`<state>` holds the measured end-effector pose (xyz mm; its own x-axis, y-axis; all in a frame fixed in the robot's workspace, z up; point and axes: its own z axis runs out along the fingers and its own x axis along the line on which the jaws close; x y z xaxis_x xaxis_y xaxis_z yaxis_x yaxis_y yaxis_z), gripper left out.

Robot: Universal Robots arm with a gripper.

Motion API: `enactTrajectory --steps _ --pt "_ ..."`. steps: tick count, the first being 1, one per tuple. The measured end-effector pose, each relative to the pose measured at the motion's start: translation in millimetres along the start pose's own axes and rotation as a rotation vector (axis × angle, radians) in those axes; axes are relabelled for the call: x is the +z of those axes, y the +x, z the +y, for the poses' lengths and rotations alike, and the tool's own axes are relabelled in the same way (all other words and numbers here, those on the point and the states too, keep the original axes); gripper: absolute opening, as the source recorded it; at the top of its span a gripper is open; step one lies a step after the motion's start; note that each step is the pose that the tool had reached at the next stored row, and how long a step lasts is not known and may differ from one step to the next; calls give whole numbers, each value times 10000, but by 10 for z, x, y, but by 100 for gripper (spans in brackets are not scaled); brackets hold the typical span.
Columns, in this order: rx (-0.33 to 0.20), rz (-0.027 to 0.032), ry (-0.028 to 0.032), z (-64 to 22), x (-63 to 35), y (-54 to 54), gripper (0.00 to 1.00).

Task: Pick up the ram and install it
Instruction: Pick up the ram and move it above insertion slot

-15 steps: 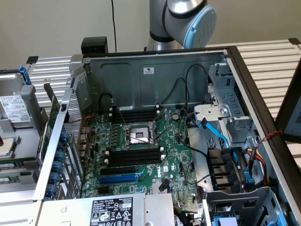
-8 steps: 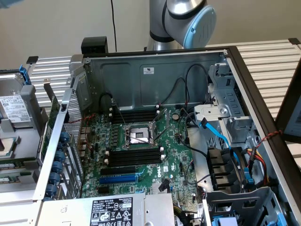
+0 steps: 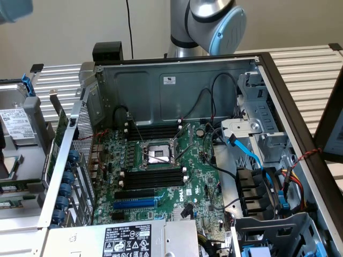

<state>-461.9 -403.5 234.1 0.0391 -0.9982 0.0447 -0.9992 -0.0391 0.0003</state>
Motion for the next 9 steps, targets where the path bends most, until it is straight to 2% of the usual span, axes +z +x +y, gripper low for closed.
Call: enactTrajectory --steps 9 --pt "-59 1 1 -18 159 12 42"
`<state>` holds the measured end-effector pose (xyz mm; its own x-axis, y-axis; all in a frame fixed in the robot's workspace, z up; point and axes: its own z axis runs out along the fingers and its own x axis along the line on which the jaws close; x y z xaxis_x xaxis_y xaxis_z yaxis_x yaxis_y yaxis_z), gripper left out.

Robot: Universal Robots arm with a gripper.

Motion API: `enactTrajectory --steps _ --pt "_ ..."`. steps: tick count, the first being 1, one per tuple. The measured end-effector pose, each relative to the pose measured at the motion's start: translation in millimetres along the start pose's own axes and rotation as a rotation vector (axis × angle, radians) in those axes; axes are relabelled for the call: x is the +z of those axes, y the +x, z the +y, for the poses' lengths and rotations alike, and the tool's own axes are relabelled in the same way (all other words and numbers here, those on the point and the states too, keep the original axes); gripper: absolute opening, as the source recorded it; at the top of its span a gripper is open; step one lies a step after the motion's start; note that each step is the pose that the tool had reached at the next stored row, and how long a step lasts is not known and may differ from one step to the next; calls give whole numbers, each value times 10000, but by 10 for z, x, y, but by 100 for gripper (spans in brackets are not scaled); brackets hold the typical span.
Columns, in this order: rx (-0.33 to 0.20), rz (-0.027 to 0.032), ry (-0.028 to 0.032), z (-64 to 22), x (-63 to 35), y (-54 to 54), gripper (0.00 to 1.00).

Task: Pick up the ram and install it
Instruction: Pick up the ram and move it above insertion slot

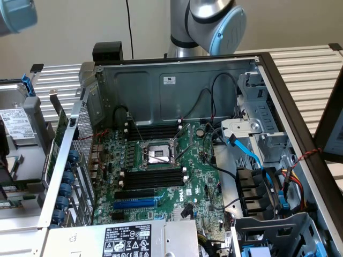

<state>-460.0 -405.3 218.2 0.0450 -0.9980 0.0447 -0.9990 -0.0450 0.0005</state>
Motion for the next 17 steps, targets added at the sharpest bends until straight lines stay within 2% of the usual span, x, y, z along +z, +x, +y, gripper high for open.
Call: enactTrajectory --steps 9,17 --pt "-22 -1 3 -68 99 20 42" --pt "-26 -9 1 -75 178 17 42"
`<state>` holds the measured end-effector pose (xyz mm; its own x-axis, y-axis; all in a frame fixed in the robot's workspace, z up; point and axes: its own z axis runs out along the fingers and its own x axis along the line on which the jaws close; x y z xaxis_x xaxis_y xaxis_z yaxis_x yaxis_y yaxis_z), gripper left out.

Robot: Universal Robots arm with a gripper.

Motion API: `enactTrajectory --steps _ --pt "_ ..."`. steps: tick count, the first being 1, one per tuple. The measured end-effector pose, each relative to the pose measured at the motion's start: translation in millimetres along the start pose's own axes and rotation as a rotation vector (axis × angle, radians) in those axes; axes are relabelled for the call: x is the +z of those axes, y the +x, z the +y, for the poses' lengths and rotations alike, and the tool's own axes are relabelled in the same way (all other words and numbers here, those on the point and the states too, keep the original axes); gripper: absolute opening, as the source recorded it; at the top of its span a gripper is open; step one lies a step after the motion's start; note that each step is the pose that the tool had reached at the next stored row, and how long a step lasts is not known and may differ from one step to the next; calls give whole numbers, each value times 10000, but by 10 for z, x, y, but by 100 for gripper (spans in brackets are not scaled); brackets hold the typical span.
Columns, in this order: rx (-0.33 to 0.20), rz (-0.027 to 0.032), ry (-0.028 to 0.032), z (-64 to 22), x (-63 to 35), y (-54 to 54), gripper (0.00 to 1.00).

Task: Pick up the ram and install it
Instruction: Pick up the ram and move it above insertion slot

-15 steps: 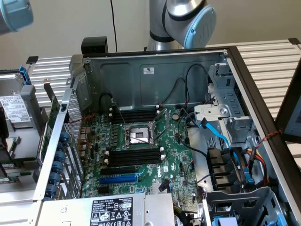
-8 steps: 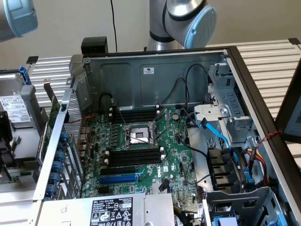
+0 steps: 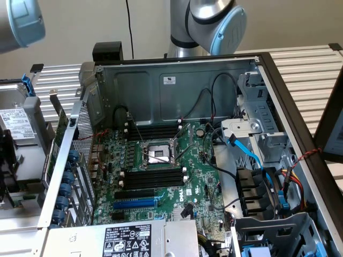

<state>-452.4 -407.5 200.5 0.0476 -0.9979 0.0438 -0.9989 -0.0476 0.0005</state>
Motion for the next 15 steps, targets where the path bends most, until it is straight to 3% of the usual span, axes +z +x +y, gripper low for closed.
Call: enactTrajectory --steps 3,5,9,15 --pt "-1 0 -2 0 27 -1 40" --pt "-2 0 -4 1 32 -1 27" --pt "-2 -5 3 0 14 0 16" --pt "-1 -3 -2 0 -260 12 13"
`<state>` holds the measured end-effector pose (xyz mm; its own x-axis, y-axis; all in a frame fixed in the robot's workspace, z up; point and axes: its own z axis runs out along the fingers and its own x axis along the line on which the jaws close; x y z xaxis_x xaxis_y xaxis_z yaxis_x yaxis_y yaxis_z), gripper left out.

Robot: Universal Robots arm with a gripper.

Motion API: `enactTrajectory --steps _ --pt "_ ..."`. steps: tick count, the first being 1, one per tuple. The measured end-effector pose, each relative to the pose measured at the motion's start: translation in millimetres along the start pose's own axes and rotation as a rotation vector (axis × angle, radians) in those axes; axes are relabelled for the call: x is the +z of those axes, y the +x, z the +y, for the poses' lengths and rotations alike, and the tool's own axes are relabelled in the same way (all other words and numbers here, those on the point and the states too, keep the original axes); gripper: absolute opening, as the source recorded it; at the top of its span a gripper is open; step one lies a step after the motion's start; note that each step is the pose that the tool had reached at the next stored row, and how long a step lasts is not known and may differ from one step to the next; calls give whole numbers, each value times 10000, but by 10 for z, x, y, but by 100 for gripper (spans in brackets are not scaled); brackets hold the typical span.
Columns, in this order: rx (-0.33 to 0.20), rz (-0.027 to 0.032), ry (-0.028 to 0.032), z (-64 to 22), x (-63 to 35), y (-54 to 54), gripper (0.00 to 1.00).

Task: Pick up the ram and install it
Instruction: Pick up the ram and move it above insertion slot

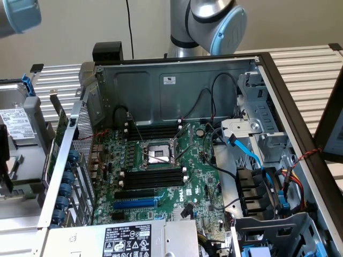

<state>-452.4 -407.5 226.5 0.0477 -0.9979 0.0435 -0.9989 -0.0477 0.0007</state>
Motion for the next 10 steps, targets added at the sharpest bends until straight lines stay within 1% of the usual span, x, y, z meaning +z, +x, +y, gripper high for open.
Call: enactTrajectory --steps 10 --pt "-2 -1 1 -7 -454 21 13"
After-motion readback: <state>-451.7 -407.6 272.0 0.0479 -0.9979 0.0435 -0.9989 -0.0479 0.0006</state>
